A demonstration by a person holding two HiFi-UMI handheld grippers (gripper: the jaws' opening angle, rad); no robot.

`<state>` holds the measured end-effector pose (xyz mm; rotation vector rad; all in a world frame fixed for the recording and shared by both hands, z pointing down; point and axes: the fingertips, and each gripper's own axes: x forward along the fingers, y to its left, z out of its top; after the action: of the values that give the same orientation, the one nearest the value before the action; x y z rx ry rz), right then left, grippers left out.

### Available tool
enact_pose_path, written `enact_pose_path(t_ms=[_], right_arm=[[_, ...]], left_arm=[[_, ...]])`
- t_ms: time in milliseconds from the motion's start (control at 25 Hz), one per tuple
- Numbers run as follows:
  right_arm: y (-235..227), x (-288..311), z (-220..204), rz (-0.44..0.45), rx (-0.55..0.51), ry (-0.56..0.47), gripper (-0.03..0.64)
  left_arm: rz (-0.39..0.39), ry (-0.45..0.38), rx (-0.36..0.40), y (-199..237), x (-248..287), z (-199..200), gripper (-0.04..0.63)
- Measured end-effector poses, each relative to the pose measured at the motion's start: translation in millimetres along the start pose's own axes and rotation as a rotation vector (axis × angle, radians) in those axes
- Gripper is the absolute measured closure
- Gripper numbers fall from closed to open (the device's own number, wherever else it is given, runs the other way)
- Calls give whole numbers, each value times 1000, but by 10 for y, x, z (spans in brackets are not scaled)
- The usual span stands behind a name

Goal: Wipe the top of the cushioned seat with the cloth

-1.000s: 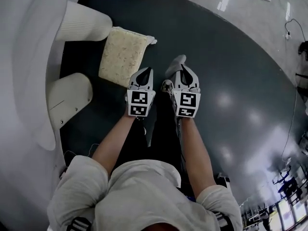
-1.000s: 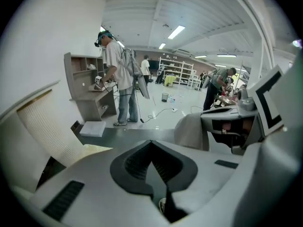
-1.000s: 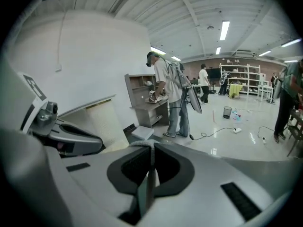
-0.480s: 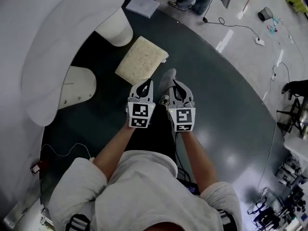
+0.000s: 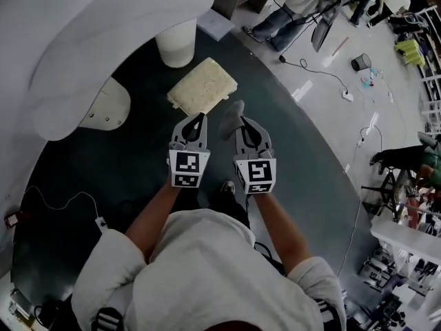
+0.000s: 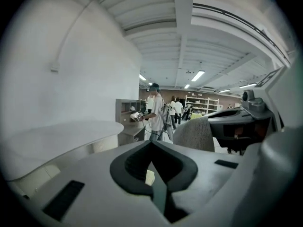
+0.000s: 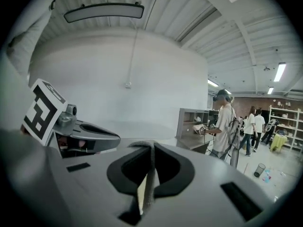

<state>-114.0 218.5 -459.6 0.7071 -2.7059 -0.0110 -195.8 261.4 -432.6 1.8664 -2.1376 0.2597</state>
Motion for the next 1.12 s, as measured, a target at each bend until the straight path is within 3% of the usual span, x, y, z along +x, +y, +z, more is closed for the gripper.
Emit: enact_pose_path(t_ms=[200,360,720,1120], right_arm=[[277,-322,168,68,-32,-56,603],[329,-669,238,93,-48,-105,603],[235,-1401,179,126,-52,-152,603],[47,-1654,196,104,-30,-163,603]], left_arm=[[95,-60,-23,-42,-439,75,581],[152,-107,-45,-313,-770,81,581],[172,-123,-67,-1024,-1072,152,581],[155,-120,-50,-1277,-1169,157,581]])
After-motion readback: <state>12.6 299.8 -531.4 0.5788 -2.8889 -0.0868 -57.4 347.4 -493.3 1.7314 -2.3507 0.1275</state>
